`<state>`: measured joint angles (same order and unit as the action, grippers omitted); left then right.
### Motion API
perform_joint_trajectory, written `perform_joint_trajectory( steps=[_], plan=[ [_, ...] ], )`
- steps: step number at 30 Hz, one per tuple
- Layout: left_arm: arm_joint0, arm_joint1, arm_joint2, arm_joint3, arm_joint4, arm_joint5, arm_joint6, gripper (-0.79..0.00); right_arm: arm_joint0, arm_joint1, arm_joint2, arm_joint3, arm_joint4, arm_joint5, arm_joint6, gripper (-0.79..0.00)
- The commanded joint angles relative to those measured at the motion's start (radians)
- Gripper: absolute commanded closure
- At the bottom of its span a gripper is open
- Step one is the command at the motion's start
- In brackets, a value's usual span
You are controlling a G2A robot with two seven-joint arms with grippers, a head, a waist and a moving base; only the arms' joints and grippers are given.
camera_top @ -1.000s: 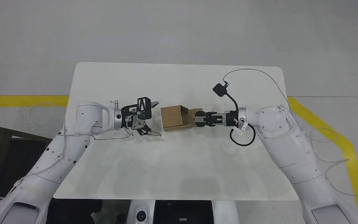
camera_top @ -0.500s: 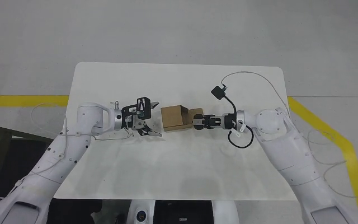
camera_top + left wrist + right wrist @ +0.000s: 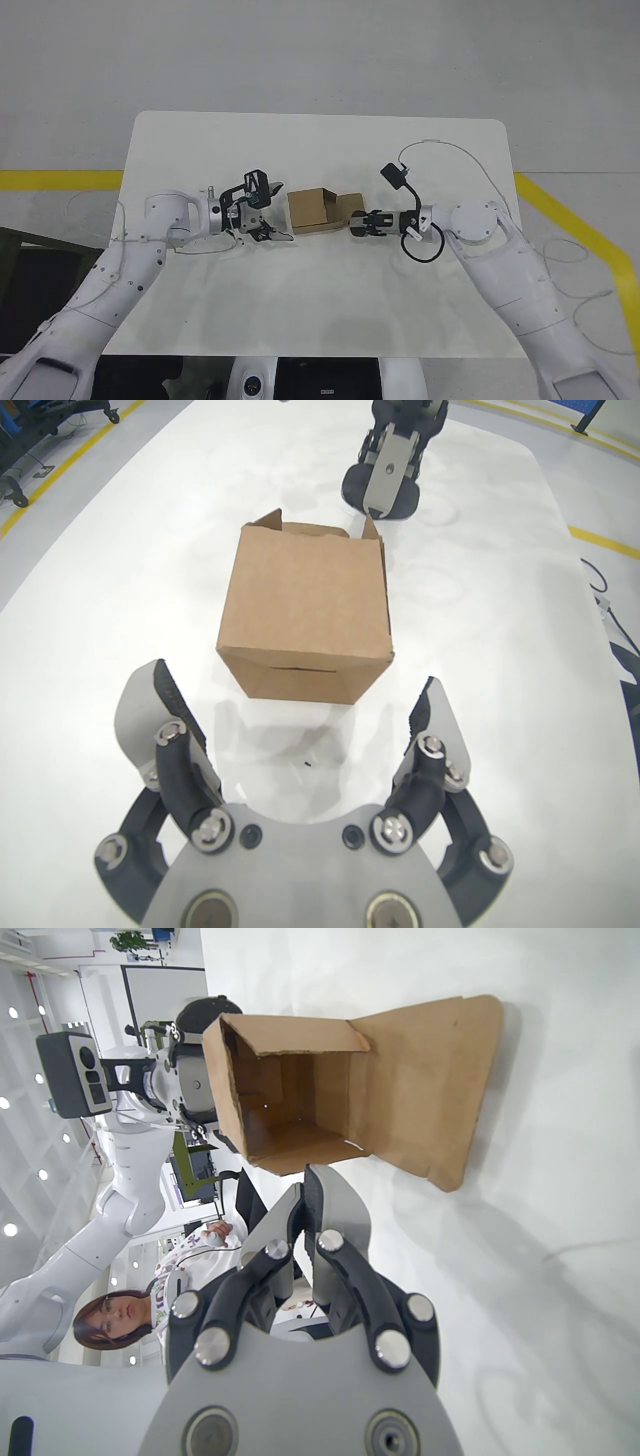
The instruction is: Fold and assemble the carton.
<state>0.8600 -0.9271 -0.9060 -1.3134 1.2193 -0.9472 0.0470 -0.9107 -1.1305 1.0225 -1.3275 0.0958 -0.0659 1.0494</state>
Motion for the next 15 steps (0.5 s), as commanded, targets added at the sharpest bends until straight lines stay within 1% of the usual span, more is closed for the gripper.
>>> perform_joint_trajectory(
  steps=[1,8,15],
  plan=[
    [-0.019,-0.011,0.019,0.011,0.000,0.007,0.004,-0.785,0.010,-0.004,-0.010,0.017,0.012,-0.005,-0.001,0.000],
    [-0.068,-0.044,0.075,0.060,-0.001,0.005,0.013,-0.785,0.046,-0.026,-0.061,0.081,0.044,-0.028,-0.022,0.000],
    [-0.087,-0.065,0.102,0.095,0.004,-0.002,0.027,-0.785,0.083,-0.053,-0.120,0.126,0.074,-0.064,-0.035,0.000]
  ],
)
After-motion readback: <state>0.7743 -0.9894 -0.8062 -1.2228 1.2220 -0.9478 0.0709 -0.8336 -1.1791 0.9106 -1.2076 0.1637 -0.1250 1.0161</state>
